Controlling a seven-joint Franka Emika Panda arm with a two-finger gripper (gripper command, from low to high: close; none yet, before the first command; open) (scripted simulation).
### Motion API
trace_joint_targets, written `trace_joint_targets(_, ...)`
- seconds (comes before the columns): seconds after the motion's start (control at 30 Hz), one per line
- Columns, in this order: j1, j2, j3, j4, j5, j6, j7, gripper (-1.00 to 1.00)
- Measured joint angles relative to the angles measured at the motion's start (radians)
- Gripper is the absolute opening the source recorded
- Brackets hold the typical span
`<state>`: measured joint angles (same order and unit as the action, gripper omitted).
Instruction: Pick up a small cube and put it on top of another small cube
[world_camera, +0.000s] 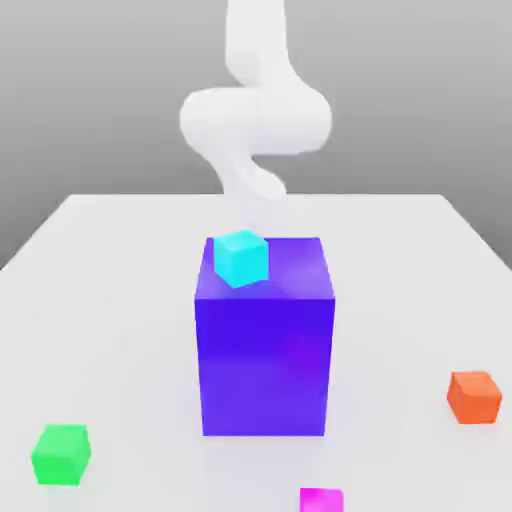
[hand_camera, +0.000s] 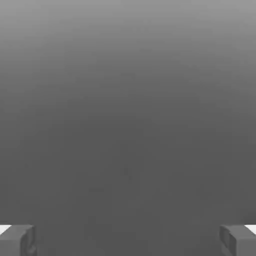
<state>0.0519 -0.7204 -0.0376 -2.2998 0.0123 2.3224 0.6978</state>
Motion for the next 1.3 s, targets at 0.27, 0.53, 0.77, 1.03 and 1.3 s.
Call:
trace_joint_targets(0.27,0.152,0.258,-0.115,0.001,0.062,0.073,-0.348,0.0)
trace_joint_targets(0.53,0.256,0.513,-0.187,0.002,0.152,0.142,-0.709,0.0)
trace_joint_targets(0.77,0.289,0.735,-0.184,0.002,0.215,0.204,-1.013,0.0)
trace_joint_targets(1.03,0.28,0.972,-0.152,-0.002,0.186,0.288,-1.291,0.0)
trace_joint_targets(1.3,0.242,1.226,-0.098,0.028,0.167,0.447,-1.423,-1.0)
